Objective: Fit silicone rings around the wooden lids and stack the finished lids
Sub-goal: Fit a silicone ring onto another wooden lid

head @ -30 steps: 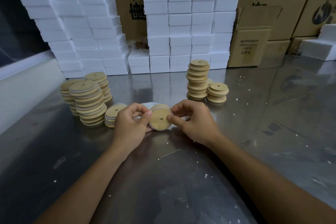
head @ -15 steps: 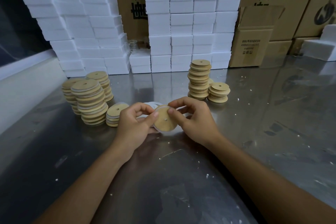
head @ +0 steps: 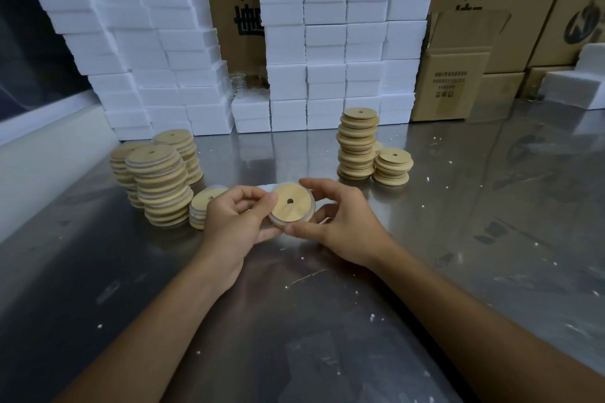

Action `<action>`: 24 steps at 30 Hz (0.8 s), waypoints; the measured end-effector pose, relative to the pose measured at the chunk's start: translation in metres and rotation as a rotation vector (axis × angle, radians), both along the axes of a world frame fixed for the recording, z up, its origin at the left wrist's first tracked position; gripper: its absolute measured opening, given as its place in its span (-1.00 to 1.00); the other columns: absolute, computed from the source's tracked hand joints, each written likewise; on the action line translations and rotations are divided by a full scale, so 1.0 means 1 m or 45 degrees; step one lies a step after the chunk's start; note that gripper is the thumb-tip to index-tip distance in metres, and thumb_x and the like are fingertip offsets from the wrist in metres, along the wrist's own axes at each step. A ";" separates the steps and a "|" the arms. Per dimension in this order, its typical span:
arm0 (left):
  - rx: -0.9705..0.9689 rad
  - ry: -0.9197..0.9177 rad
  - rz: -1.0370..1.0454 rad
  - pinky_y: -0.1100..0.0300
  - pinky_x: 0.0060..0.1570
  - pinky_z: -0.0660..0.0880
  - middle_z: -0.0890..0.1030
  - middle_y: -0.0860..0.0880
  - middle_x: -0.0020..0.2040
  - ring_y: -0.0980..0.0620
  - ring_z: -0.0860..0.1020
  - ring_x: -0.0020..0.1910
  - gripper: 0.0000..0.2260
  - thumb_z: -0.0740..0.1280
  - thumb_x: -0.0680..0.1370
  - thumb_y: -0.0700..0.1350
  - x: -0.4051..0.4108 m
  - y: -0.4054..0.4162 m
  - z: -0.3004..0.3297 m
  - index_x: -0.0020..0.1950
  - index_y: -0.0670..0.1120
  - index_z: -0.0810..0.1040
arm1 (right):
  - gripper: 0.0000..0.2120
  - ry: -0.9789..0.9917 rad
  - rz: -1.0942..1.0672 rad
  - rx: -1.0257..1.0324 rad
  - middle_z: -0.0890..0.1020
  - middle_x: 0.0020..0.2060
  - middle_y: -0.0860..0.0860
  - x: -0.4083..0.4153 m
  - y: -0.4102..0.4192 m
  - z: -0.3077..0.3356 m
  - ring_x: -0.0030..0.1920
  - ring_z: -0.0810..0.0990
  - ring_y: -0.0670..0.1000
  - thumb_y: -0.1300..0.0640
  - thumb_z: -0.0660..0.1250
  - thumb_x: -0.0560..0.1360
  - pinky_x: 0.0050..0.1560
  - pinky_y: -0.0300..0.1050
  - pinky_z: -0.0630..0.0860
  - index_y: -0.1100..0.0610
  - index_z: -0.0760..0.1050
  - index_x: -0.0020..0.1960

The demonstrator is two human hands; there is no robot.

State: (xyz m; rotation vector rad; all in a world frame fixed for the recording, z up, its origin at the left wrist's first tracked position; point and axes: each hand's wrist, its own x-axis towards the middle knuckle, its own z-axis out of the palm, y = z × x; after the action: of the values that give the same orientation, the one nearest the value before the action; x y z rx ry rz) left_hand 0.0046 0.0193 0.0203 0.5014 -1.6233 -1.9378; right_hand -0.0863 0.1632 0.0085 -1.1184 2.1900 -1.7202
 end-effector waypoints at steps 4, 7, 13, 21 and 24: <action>0.051 0.025 -0.123 0.09 -0.30 0.61 0.69 -0.15 -0.20 -0.10 0.69 -0.25 -0.92 0.37 0.54 -0.24 0.003 -0.001 0.005 0.00 -0.23 0.56 | -0.46 -0.189 -0.005 -0.138 0.65 -0.15 0.00 0.002 -0.002 0.003 -0.33 0.55 -0.02 0.11 0.62 0.32 -0.27 -0.17 0.54 0.06 0.53 0.24; -0.030 0.012 -0.197 0.03 -0.26 0.61 0.68 -0.19 -0.06 -0.17 0.68 -0.15 -0.84 0.33 0.54 -0.30 0.006 -0.003 0.007 0.10 -0.21 0.57 | -0.54 -0.291 0.001 -0.214 0.62 -0.32 -0.09 0.002 -0.001 0.006 -0.37 0.56 -0.02 0.13 0.59 0.36 -0.35 -0.19 0.52 0.14 0.56 0.21; -0.775 0.031 -0.028 0.14 -0.20 0.60 0.61 -0.04 0.10 0.00 0.64 -0.05 -0.60 0.52 0.39 -0.20 0.006 0.003 -0.003 0.20 -0.05 0.55 | -0.53 -0.369 -0.026 -0.297 0.60 -0.37 -0.05 0.001 -0.002 0.005 -0.40 0.52 -0.03 0.17 0.58 0.36 -0.37 -0.22 0.47 0.20 0.55 0.22; -1.422 0.120 0.240 0.44 -0.13 0.37 0.60 0.07 -0.06 0.13 0.54 -0.09 -0.71 0.55 0.34 -0.13 0.002 -0.005 -0.009 0.03 -0.07 0.64 | -0.52 -0.302 0.037 -0.236 0.65 -0.25 0.06 0.006 -0.003 0.007 -0.38 0.58 -0.09 0.12 0.53 0.42 -0.35 -0.25 0.50 0.21 0.53 0.30; -1.586 0.112 0.344 0.12 -0.07 0.51 0.63 -0.04 -0.04 -0.06 0.59 -0.06 -0.74 0.51 0.38 -0.30 0.005 -0.009 -0.005 0.05 -0.14 0.66 | -0.60 -0.265 0.013 -0.195 0.68 -0.14 0.20 0.009 -0.003 0.007 -0.36 0.60 -0.07 0.04 0.48 0.47 -0.32 -0.18 0.51 0.17 0.56 0.25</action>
State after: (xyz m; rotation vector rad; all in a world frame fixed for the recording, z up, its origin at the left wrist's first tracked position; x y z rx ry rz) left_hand 0.0095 0.0099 0.0151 0.0858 -2.1538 -0.4961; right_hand -0.0773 0.1604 0.0155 -0.9307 1.9553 -1.9319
